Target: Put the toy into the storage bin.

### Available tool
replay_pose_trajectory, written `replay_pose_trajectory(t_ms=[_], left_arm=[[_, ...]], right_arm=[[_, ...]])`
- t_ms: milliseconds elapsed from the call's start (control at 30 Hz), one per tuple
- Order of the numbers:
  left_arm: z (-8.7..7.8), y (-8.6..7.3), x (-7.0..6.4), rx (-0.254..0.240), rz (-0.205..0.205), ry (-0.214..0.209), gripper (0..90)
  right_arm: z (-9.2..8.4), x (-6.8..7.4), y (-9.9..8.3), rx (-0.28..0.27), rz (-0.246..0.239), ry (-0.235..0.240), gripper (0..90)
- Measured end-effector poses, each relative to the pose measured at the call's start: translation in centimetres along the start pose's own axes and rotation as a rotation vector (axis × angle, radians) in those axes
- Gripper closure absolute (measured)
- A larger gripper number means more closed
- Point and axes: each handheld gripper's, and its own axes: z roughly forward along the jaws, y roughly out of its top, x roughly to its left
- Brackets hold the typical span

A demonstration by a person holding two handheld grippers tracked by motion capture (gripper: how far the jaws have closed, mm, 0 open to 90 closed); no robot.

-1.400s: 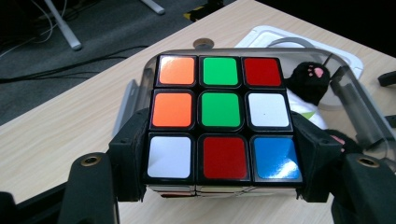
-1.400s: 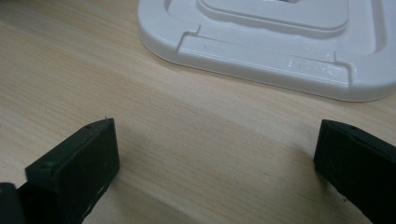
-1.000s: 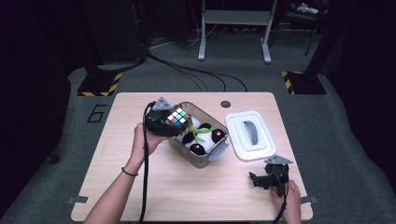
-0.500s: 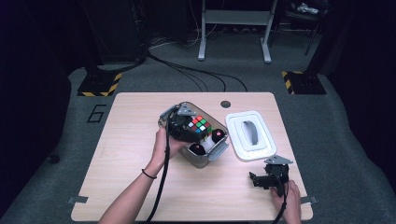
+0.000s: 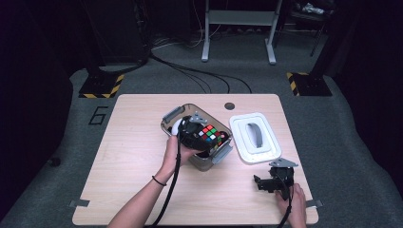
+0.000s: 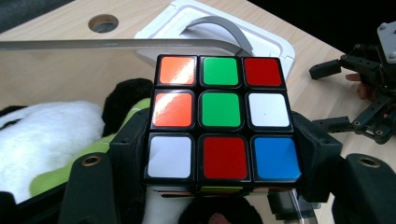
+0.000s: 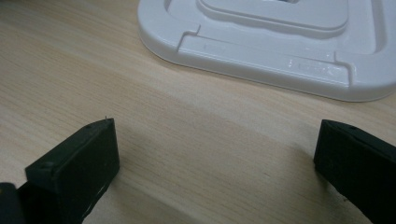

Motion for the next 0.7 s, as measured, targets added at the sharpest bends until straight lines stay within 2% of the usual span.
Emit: replay_pose_trajectory(t_ms=[200, 367, 500, 700], left_arm=[[-0.1, 0.0, -0.1, 0.008, 0.005, -0.015, 32.6], [-0.7, 0.2, -0.5, 0.024, 0.035, -0.024, 27.0], [-1.6, 0.5, -0.2, 0.001, 0.036, -0.031, 24.4], [-2.3, 1.2, 0.1, -0.024, 0.04, -0.012, 26.0]], right_arm=[[0.0, 0.0, 0.0, -0.001, 0.003, 0.002, 0.0], [0.0, 0.0, 0.0, -0.001, 0.003, 0.002, 0.0], [0.0, 0.0, 0.0, 0.0, 0.001, 0.0, 0.0], [0.0, 0.0, 0.0, 0.0, 0.0, 0.0, 0.0]])
